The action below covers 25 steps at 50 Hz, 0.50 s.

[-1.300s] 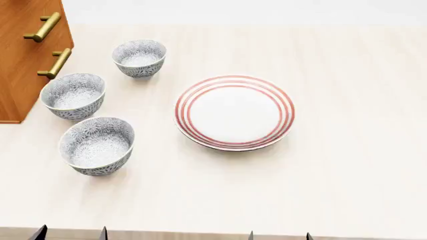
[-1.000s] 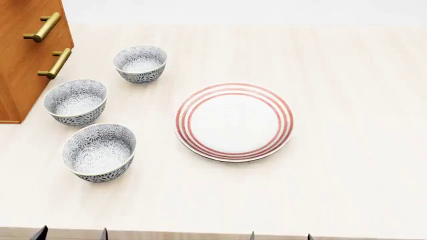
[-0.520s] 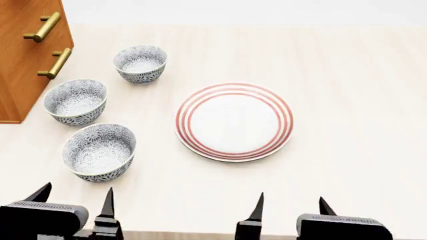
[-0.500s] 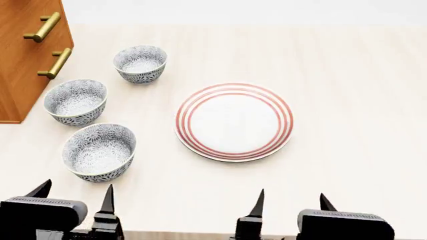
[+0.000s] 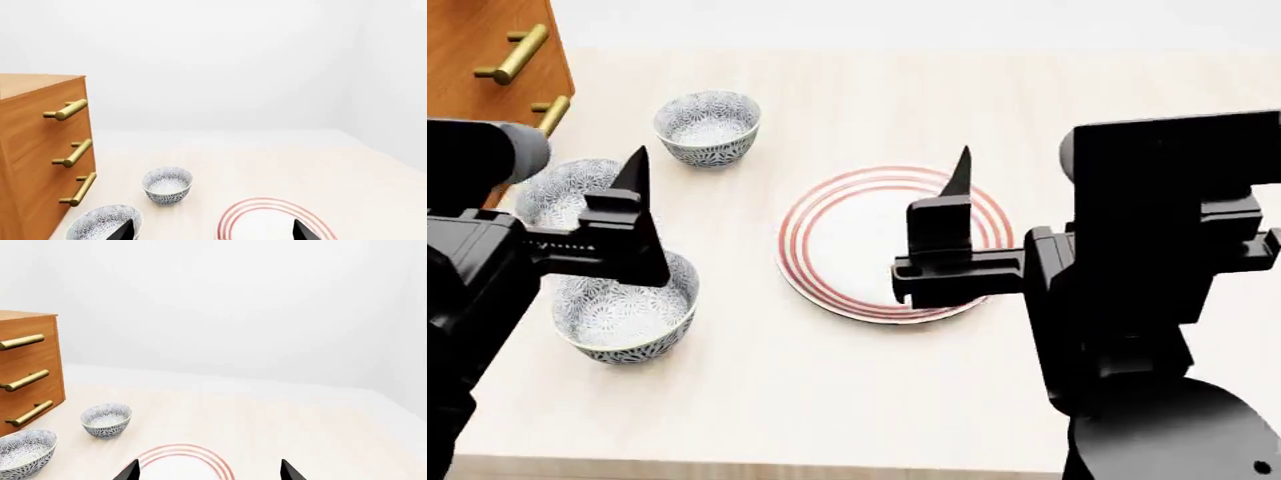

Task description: Put the bowl at the front on the plate.

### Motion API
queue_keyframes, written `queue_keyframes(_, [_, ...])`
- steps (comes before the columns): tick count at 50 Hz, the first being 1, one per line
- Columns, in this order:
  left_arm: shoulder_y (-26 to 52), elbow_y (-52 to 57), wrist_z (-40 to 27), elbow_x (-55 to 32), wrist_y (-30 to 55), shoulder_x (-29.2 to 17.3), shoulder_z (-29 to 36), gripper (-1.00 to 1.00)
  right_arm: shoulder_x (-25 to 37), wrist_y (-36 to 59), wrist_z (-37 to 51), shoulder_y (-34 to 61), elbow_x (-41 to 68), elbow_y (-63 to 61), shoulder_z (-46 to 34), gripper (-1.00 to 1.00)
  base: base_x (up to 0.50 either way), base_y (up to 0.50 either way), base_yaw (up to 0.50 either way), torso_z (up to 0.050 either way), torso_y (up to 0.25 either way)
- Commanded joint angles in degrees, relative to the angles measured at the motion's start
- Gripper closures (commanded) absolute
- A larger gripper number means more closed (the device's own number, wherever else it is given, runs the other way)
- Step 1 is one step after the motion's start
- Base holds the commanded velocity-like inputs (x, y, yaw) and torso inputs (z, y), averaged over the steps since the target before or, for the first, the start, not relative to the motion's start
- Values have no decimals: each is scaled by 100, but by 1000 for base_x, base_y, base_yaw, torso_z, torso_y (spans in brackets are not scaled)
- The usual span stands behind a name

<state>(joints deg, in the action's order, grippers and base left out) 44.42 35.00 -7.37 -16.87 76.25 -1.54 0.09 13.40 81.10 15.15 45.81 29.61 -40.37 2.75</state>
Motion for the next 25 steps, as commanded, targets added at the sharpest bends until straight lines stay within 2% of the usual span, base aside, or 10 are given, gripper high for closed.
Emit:
queue_keyframes(1, [1508,-217,-508,-739,1068,86,-249,-100,547,878,987,1596,1583,347,-3,-100,0,0,0,0,0])
queue_keyframes(8, [1939,-480,-632,-977,1252,30,-241,-100,856,845,1830,2117,2727,742,-116,-100,0,0,0,0,0])
queue_keyframes(13, [2181,-486,-756,-1188,1324,-4,-245,-100,973,800,2002,2379,2999,958,-275,-100,0,0,0,0,0])
queue_keyframes(25, [2105,-507,-1030,-1481,1094,-183,-98,-100,1201,682,2242,2474,3495,1088,-509,-100,0,0,0,0,0])
